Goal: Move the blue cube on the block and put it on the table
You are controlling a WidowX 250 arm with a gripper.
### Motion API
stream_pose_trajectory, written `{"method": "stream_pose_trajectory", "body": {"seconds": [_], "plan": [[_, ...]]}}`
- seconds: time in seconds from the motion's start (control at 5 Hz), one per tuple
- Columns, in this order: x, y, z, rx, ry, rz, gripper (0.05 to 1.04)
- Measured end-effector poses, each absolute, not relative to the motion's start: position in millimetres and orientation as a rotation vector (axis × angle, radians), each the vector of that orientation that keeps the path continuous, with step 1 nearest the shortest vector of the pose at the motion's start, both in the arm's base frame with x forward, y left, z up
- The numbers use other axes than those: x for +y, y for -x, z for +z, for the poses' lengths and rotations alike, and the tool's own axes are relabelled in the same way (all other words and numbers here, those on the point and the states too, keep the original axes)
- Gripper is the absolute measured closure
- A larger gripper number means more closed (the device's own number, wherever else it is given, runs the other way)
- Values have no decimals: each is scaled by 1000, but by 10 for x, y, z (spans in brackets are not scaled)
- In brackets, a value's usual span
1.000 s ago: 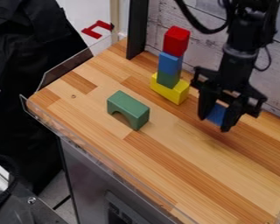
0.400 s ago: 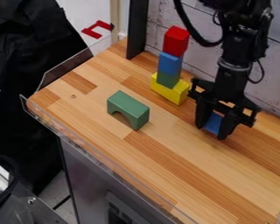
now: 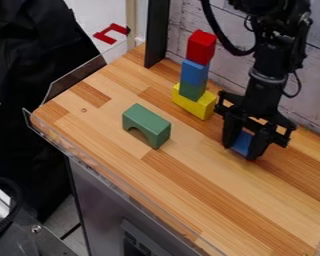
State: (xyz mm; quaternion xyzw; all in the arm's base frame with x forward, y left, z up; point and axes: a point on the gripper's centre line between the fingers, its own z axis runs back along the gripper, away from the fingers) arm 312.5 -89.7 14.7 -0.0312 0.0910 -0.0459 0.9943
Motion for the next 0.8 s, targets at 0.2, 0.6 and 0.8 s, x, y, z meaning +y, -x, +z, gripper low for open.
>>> {"method": "stream_pose_trajectory", "body": {"seconds": [0.2, 0.6, 0.8], "plan": [[-912, -3130, 153, 180, 75, -85, 493], [-890, -3109, 169, 158, 93, -44, 80], [-842, -3149, 571, 65, 75, -42, 83]]}}
